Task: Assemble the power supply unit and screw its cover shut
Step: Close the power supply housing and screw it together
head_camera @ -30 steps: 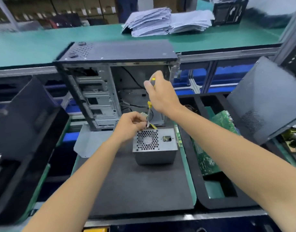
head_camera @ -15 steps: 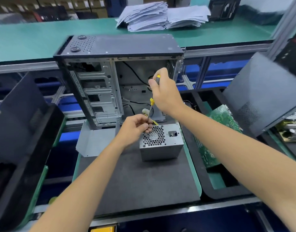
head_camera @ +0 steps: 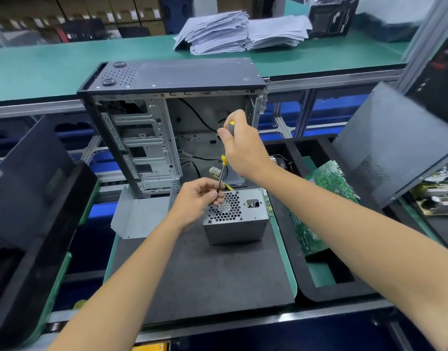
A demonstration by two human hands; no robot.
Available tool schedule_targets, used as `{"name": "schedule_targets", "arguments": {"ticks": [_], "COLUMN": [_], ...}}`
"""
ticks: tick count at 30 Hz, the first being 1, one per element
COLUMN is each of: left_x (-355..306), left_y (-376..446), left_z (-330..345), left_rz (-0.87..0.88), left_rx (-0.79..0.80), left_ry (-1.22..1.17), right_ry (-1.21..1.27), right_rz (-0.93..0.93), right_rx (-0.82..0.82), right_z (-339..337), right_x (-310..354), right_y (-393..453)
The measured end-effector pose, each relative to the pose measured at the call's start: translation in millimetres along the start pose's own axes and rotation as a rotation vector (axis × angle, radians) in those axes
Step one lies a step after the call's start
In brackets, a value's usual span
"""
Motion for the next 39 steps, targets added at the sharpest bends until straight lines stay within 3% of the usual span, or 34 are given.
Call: {"name": "schedule_targets", "arguments": {"ticks": [5,11,20,33,39], "left_x": [-4.0,-5.7,-6.6,5.1,1.3], "left_y": [-1.9,-5.0,-6.0,-16.1,-12.4], "left_z": [3.1,16.2,40.1,48.5,44.1], "left_rz": [0.004,0.02,0.016,0.02,0.088], "left_rx": [-0.03,0.012,0.257,0.254,0.273], "left_ry": [-0.001,0.029,0.227,0.278,0.456], "right_ry": [0.017,0.047,-0.147,-0.282,-0.38], "right_rz": [-0.018,-0.001,-0.131,-0.156,-0.217], "right_rx": [0.001,0.236,0.44,0.524,0.559], "right_z": [-6.7,-14.6,-17.3,-8.8,-10.2], "right_x": [0.7,-1.5,1.7,-7.6,1.9], "right_y": [-0.6,-3.3,-18.9,-45.5,-49.5]}}
Point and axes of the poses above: each hand's wrist, its own y-axis towards the middle knuckle, its own z-axis out of the palm, x = y × z, the point moved 6 cm from there along y, towards the middle knuckle, and after that the axes turned 11 degrees about z, right-handed, at the moved point
